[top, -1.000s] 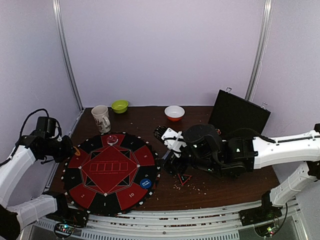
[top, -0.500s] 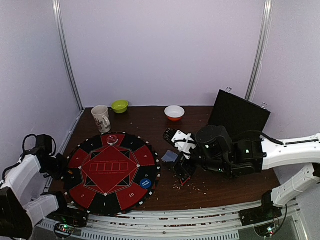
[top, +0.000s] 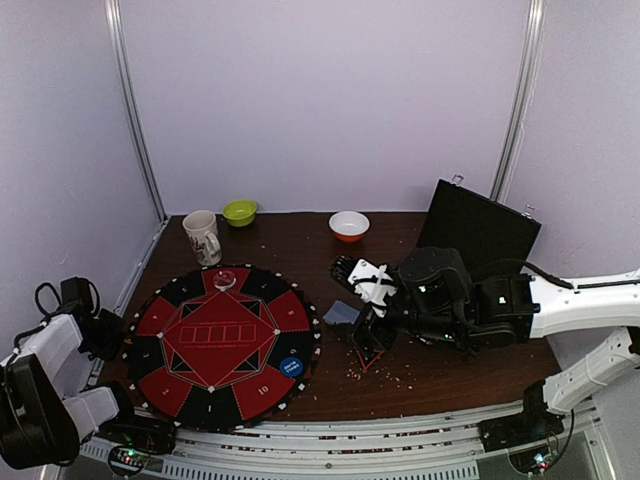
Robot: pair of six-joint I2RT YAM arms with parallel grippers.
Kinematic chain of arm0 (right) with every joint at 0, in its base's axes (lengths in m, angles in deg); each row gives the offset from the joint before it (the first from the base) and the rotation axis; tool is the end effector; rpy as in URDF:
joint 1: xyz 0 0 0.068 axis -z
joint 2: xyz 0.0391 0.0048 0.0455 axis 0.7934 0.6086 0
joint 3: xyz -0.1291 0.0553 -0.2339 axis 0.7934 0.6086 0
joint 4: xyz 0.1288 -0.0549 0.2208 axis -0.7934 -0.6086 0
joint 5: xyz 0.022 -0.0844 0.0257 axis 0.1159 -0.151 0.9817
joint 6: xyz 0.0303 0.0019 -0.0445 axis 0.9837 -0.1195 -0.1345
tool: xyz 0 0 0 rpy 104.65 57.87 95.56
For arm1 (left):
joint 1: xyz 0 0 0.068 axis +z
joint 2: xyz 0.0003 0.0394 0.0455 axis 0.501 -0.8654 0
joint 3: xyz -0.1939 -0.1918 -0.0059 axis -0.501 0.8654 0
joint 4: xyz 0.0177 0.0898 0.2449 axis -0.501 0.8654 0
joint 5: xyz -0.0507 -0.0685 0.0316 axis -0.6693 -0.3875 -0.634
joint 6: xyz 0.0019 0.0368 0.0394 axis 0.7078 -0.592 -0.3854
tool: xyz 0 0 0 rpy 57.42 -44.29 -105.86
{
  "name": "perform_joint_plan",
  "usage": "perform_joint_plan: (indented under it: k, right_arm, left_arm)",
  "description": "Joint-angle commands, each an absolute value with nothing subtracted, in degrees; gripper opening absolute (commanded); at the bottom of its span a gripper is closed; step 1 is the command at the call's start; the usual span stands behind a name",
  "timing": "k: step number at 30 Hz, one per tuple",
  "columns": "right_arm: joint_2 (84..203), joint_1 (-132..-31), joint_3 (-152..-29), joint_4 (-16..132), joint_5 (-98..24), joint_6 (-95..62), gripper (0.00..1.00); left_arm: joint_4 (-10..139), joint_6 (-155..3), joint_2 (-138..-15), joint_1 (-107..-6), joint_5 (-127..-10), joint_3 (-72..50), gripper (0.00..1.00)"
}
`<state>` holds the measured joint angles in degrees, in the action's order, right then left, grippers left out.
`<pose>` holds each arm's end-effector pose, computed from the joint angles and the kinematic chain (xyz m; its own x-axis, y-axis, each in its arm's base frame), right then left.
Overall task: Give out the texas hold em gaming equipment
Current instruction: Place the big blind button at position 3.
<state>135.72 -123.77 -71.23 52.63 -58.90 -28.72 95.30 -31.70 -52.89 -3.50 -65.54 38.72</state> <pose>0.1031 0.2778 0.3094 -0.0465 -0.4136 -0.9093 -0.8565 0.4849 -0.1768 0.1426 0.0677 0.1608 -0.0948 -0.9671 -0.2360 -0.8490 0.2023 -0.4881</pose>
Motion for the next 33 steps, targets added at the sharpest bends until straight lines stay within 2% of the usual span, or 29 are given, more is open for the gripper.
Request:
perform_joint_plan:
  k: [1,5,6,12,14,16,18,21,27,31,33]
  right_arm:
    - [135.31,-123.36,-70.98,51.78,-57.83,-29.18,0.93]
    - [135.75,-123.35,-71.60,51.52,-57.45,-29.25,0.93]
    - [135.88,-123.34,-71.95,51.27,-57.44,-29.26,0.93]
    - [135.68,-123.35,-73.26,50.35,-57.35,-29.57,0.93]
    - [135.74,-123.34,-73.79,50.12,-57.36,-29.61,0.93]
    - [135.89,-123.35,-74.37,49.56,-57.36,-29.55,0.94]
    - [135.94,-123.37,-75.03,48.94,-57.97,-29.37,0.94]
    - [136.30,-122.11,-76.88,46.23,-60.59,-27.22,0.97]
    - [137.36,-110.57,-83.29,33.47,-58.94,-18.73,1.00]
    - [137.13,-100.57,-85.86,23.62,-55.80,-16.43,1.00]
    - [137.59,-94.59,-85.93,18.93,-49.89,-18.33,0.99]
  left_arm:
    - [87.26,-31.51,-53.25,-2.82,-69.44,39.83,0.00]
    - [89.27,-30.96,-54.43,-2.08,-67.82,41.51,0.00]
    - [90.02,-30.28,-54.47,-1.95,-67.51,41.95,0.03]
    - [97.55,-27.69,-51.02,-1.92,-63.00,41.90,0.38]
    - [98.51,-28.68,-51.15,-1.94,-62.82,41.14,0.45]
    - [99.95,-29.13,-51.08,-1.90,-62.96,40.14,0.58]
    - [102.55,-28.88,-51.10,-1.94,-61.69,38.31,0.71]
    - [106.01,-29.98,-51.01,-1.90,-58.38,33.19,0.84]
    - [103.94,-36.95,-51.33,-3.46,-59.59,23.47,0.89]
    - [101.26,-41.96,-50.96,-9.60,-57.65,17.28,0.90]
    - [100.24,-45.34,-50.49,-13.07,-55.31,14.16,0.91]
